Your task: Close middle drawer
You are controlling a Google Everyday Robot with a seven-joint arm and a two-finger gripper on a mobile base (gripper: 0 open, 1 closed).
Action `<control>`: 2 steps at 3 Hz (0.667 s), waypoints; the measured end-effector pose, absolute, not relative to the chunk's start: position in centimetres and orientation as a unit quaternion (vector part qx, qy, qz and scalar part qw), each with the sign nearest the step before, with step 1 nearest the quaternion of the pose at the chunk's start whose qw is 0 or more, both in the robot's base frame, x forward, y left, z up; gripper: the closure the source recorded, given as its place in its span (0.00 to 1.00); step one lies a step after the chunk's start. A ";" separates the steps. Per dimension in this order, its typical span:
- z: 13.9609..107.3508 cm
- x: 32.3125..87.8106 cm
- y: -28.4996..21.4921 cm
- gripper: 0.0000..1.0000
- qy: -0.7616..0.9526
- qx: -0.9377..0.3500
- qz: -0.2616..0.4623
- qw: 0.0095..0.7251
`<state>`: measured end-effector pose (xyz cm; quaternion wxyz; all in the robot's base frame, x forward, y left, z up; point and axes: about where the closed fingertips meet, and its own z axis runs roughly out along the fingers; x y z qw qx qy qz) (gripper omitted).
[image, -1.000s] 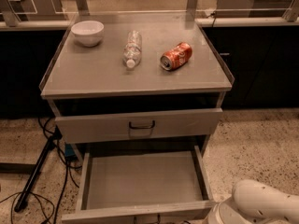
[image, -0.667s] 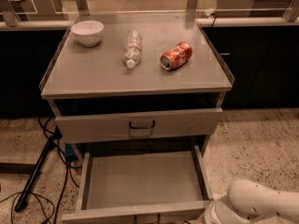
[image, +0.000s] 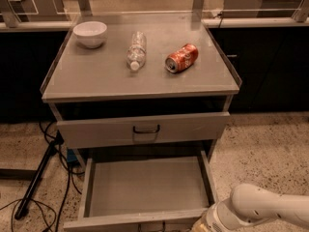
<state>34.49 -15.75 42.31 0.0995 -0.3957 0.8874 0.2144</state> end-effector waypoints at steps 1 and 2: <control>41.6 35.4 -14.9 1.00 0.886 -0.397 0.213 0.106; 41.0 36.6 -14.1 1.00 0.886 -0.398 0.213 0.111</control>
Offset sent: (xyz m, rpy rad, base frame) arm 0.0431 0.0289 -0.0259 0.0101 -0.0401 -0.0033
